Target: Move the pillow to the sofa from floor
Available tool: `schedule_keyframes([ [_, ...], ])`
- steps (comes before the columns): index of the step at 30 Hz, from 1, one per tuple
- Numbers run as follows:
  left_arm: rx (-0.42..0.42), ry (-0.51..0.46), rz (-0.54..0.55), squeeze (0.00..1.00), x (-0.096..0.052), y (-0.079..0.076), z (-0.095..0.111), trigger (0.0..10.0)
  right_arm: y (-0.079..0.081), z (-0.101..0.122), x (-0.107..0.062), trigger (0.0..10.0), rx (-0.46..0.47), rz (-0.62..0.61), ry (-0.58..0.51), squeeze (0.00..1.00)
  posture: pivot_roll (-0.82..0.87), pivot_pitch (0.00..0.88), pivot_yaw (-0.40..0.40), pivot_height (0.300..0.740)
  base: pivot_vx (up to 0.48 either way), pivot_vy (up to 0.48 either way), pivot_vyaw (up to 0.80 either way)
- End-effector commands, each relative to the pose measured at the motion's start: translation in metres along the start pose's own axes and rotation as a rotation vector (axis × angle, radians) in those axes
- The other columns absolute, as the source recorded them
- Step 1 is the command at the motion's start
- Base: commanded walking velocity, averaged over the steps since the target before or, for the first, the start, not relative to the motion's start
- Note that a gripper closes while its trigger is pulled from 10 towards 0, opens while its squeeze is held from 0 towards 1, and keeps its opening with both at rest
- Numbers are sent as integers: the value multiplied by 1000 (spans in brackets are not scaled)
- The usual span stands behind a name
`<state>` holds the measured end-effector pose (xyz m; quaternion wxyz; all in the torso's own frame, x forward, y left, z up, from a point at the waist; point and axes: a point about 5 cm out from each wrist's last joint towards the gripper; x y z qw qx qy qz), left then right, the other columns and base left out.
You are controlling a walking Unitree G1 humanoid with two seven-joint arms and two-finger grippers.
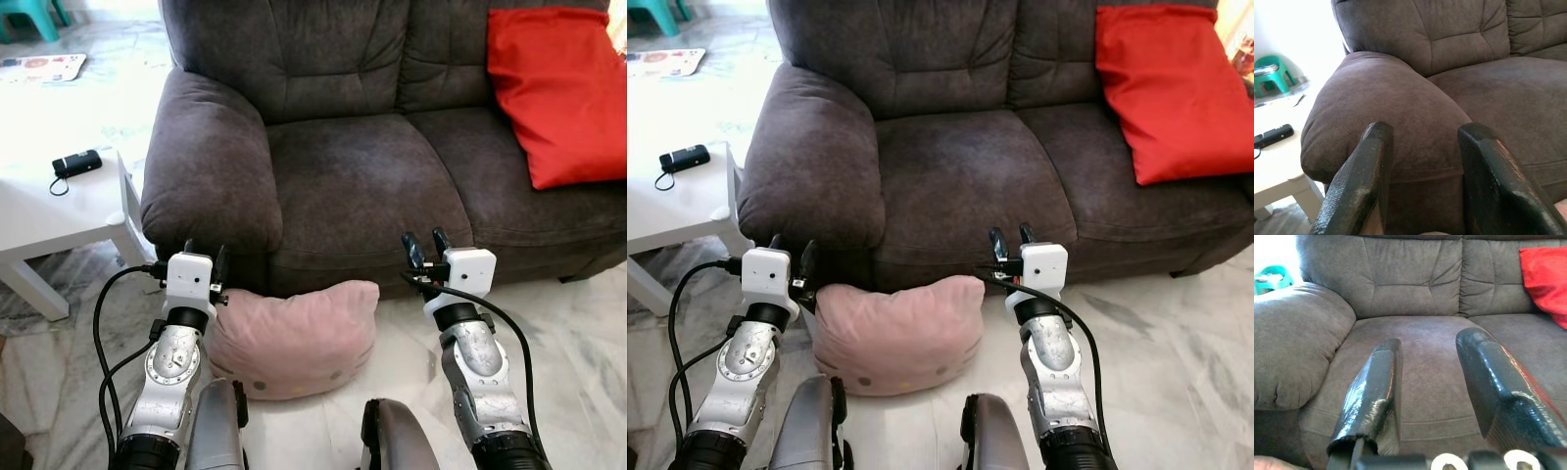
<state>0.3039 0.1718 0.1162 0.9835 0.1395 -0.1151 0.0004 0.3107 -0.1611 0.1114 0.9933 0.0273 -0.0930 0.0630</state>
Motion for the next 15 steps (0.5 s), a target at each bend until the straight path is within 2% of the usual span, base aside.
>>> schedule_keyframes([
  [1, -6, 4, 2, 0, 0, 1, 0, 10000, -1, -3, -2, 10000, -6, 0, 15, 0, 24, 134, -39, 554, 0, 0, 0],
  [15, -7, 7, -2, 0, 0, 0, 0, 10000, 1, -2, 0, 10000, 4, -5, 13, 0, 26, 134, -37, 554, 0, 0, 0],
])
Point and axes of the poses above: a point about 5 cm out from each wrist's last joint towards the gripper, its own x axis pointing out of the wrist towards the gripper, its own z axis along the axis of the wrist's last joint, y = z × x, and after that the axes turned 5 degrees about x, right-handed
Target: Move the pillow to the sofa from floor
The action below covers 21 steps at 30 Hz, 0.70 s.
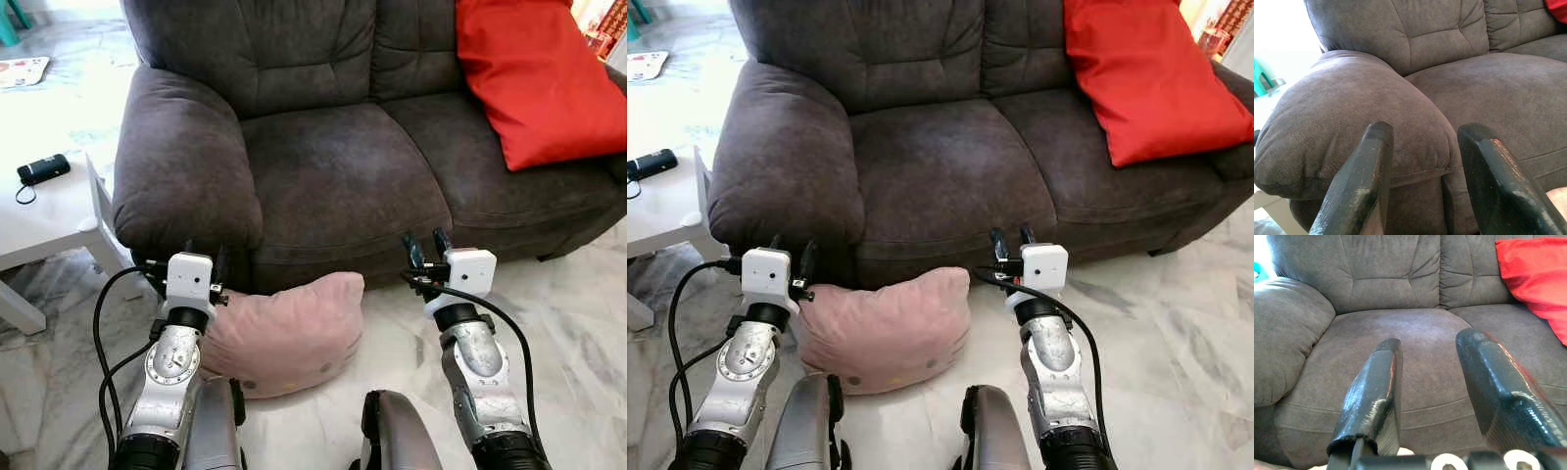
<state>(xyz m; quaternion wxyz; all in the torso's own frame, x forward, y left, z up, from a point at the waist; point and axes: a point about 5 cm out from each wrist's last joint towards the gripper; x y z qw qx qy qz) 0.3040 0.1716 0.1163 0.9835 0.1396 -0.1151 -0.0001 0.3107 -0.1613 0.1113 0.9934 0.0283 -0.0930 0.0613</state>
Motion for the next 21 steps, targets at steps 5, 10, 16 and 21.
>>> schedule_keyframes([
  [5, -7, 8, 0, 0, 1, 0, -1, 10000, 0, -4, 1, 10000, 2, -4, 31, 0, 25, 132, -37, 539, 0, 0, 0],
  [10, -7, 8, 2, 0, 1, 0, -1, 10000, 1, -3, 1, 10000, -4, 8, 15, 0, 25, 132, -39, 519, 0, 0, 0],
  [16, -8, 11, 2, 0, 0, 0, -1, 10000, 1, -3, 0, 10000, -5, 8, 19, 0, 24, 132, -40, 519, 0, 0, 0],
  [21, -7, 13, 2, 0, 0, 0, -2, 10000, -1, -2, 0, 10000, -1, 3, 10, 0, 23, 134, -41, 519, 0, 0, 0],
])
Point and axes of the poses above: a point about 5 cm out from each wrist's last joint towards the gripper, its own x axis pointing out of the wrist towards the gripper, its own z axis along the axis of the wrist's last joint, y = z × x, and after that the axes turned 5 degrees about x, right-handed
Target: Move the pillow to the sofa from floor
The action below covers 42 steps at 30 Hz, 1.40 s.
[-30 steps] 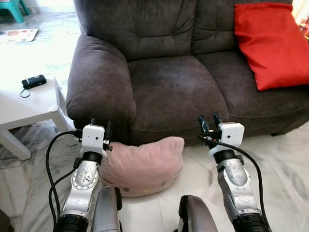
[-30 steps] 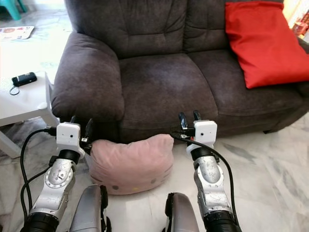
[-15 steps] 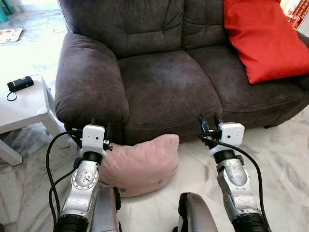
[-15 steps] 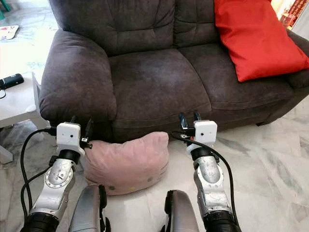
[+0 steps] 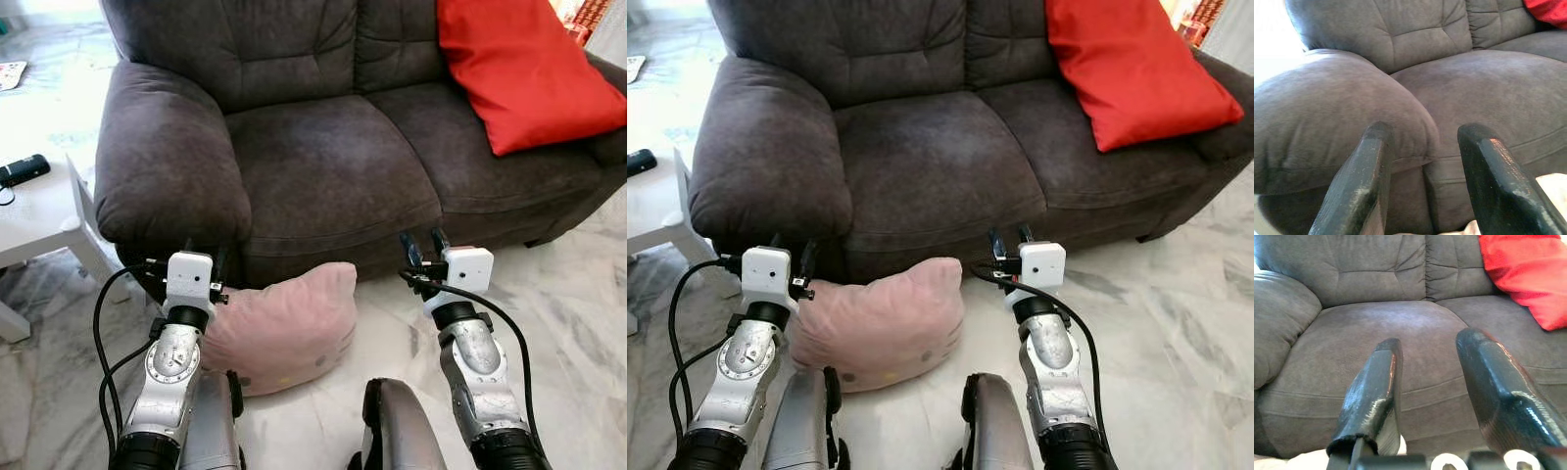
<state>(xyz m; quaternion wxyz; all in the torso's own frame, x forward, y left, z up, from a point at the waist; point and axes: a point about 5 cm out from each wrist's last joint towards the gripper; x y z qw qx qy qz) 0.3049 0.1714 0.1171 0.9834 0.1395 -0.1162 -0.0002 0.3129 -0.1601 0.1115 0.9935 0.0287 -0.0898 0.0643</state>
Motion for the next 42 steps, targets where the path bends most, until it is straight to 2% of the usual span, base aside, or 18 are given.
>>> schedule_keyframes([
  [1, -7, 16, 1, 0, -1, 0, -3, 10000, -2, -2, -3, 10000, -3, -2, 4, 0, 23, 134, -41, 519, 0, 0, 0],
  [11, -6, 21, -3, 0, -1, 0, -3, 10000, 1, -2, -2, 10000, -39, 24, 8, 0, 24, 134, -40, 519, 0, 0, 40],
  [25, -9, 24, -9, 0, -1, -1, -4, 10000, 3, -4, -3, 10000, -38, 40, 17, 0, 25, 137, -40, 519, 0, 0, 748],
  [35, -17, 24, -29, 0, -1, -4, -4, 10000, 4, -6, -3, 10000, -25, 39, 25, 0, 25, 137, -40, 519, 0, 0, 0],
  [40, -38, 32, -69, 0, -2, -9, -5, 10000, 4, -6, -3, 10000, -22, 38, 26, 0, 26, 138, -40, 519, 0, 0, 0],
  [42, -48, 67, -113, 0, -5, -15, -11, 10000, 4, -6, -3, 10000, -25, 41, 28, 0, 26, 137, -39, 519, 0, 0, 0],
])
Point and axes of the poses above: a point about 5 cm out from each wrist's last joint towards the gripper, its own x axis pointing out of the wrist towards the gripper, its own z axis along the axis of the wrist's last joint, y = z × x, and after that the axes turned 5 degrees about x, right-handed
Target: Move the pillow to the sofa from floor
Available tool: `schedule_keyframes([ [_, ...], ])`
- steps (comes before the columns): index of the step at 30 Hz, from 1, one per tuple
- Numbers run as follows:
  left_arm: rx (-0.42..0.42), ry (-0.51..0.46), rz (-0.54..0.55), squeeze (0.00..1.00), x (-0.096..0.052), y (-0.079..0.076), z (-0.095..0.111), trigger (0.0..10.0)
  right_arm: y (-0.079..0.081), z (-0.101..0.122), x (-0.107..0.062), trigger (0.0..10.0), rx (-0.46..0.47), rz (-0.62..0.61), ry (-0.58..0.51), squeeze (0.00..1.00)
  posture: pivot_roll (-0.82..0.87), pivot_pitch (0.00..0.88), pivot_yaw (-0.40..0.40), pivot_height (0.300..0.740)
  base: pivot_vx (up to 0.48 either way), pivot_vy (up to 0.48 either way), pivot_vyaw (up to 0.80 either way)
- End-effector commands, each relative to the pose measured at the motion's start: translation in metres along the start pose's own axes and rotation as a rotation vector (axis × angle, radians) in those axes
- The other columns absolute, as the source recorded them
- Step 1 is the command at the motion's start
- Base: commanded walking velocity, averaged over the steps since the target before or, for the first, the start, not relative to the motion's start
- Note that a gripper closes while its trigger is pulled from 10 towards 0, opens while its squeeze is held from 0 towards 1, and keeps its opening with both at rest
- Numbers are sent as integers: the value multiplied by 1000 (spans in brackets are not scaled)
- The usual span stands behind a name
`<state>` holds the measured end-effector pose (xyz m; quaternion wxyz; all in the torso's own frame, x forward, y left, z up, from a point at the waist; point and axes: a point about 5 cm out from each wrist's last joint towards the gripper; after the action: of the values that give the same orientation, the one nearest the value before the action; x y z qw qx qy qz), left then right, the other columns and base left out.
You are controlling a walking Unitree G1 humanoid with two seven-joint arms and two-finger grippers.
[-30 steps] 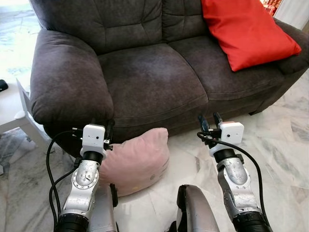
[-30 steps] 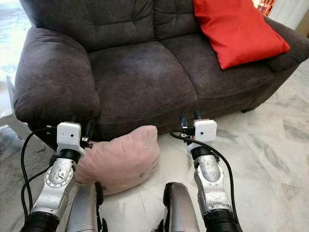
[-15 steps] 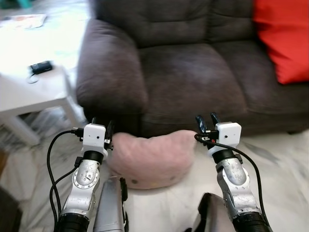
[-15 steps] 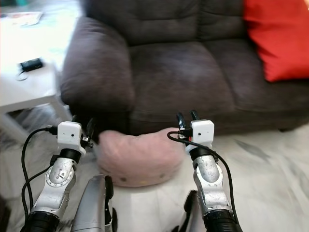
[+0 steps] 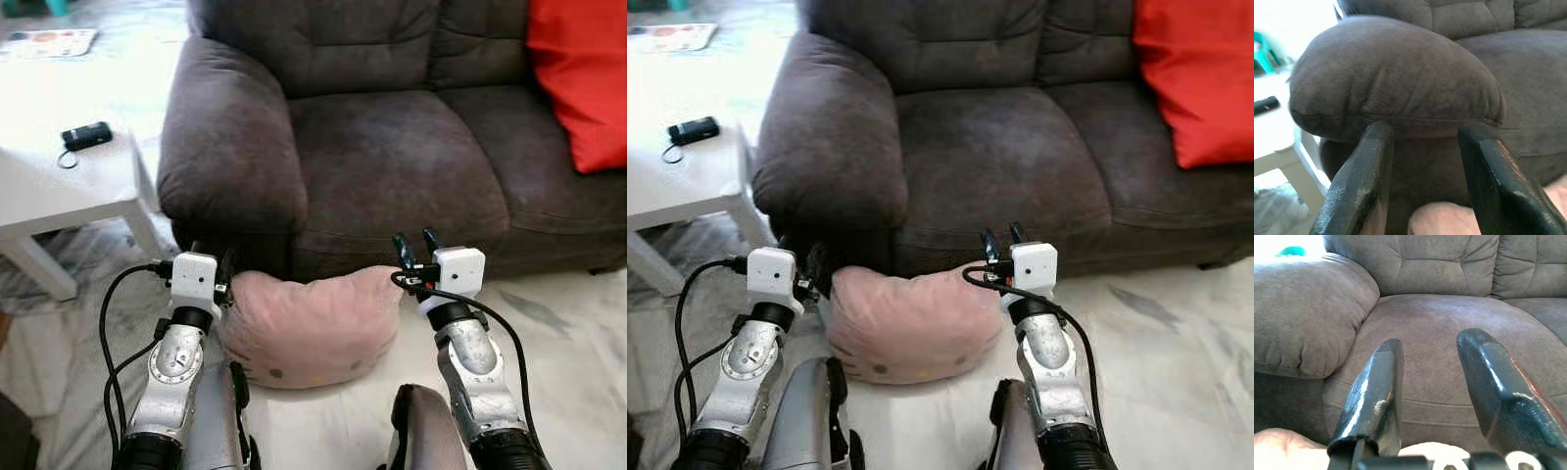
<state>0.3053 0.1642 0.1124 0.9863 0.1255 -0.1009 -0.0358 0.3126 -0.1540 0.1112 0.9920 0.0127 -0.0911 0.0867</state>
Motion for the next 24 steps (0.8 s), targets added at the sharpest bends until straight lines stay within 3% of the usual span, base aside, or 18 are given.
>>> schedule_keyframes([
  [1, -12, 51, -42, 0, -4, -8, -10, 10000, -1, -6, -3, 10000, 2, -5, 29, 0, 24, 137, -39, 519, 0, 0, 0],
  [7, -8, 51, -36, 0, -5, -7, -10, 10000, -1, -7, -4, 10000, -17, 7, 35, 0, 26, 138, -38, 519, 0, 0, 0],
  [16, -6, 57, -32, 0, -5, -5, -11, 10000, 1, -7, -4, 10000, -11, 14, 33, 0, 27, 140, -38, 519, 0, 0, 744],
  [24, -12, 62, -45, 0, -4, -6, -12, 10000, -1, -8, -5, 10000, 2, 2, 36, 0, 27, 139, -37, 519, 0, 0, 0],
])
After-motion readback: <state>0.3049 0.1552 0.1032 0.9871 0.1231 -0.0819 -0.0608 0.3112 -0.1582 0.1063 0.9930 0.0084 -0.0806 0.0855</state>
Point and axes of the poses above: a point about 5 cm out from each wrist's last joint towards the gripper, its own x axis pointing out of the wrist towards the gripper, its own z axis along the axis of the wrist's last joint, y = z × x, and after that the axes turned 5 degrees about x, right-handed
